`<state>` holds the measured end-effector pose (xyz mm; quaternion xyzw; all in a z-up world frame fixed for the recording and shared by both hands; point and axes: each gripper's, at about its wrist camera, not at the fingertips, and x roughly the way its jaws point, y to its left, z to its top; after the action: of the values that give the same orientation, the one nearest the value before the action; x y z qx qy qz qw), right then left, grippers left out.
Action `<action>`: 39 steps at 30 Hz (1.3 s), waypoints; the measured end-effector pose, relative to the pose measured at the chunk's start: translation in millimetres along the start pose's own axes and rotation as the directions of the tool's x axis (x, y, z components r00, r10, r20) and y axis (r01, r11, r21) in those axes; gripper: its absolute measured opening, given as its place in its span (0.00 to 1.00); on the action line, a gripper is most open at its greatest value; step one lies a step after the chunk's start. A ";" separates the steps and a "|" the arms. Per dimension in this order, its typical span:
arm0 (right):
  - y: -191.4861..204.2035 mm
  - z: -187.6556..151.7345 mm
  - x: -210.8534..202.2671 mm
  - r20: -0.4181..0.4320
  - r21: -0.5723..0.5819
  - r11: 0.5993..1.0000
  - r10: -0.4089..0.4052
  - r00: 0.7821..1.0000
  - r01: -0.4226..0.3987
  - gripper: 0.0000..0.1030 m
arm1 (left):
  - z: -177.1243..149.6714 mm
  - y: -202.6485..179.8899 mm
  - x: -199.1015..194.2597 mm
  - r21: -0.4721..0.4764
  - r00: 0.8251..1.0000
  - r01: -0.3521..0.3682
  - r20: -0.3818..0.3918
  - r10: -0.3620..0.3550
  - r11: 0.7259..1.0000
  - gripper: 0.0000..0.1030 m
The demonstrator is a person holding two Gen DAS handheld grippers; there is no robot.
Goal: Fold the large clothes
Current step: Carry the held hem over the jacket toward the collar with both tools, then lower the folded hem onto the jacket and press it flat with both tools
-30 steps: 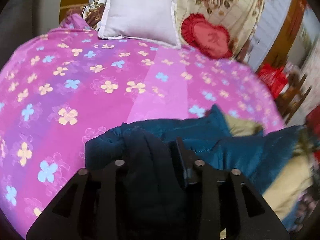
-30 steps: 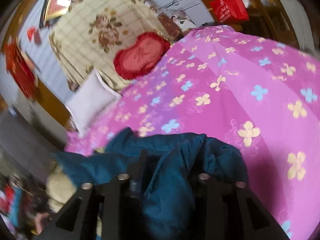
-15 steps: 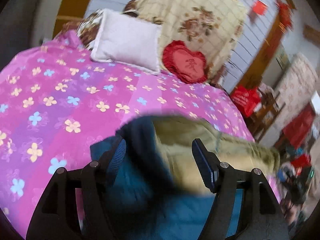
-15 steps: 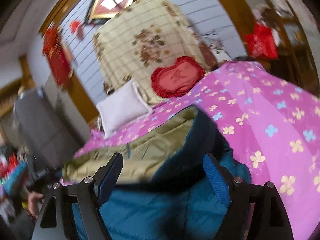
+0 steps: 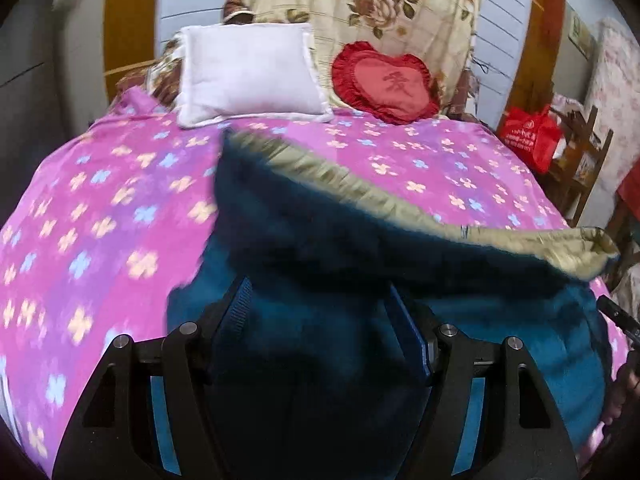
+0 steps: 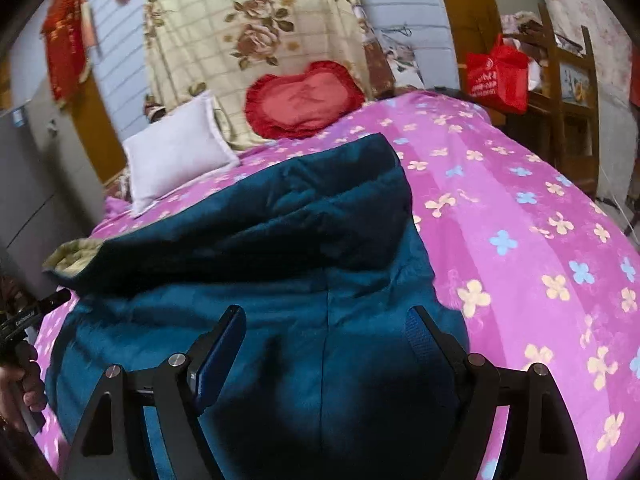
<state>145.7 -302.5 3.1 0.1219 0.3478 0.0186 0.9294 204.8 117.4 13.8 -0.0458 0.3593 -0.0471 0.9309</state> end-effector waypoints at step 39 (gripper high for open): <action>2.0 13.4 101.8 -0.233 -0.047 0.995 -0.091 0.968 0.083 1.00 | 0.5 47.6 45.3 -0.130 0.975 -0.217 -0.080 0.208 0.967 0.74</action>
<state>231.6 -291.3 -52.0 0.0864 0.4597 -0.0015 0.8839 241.2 159.2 -21.6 -0.0698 0.3947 0.0766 0.9130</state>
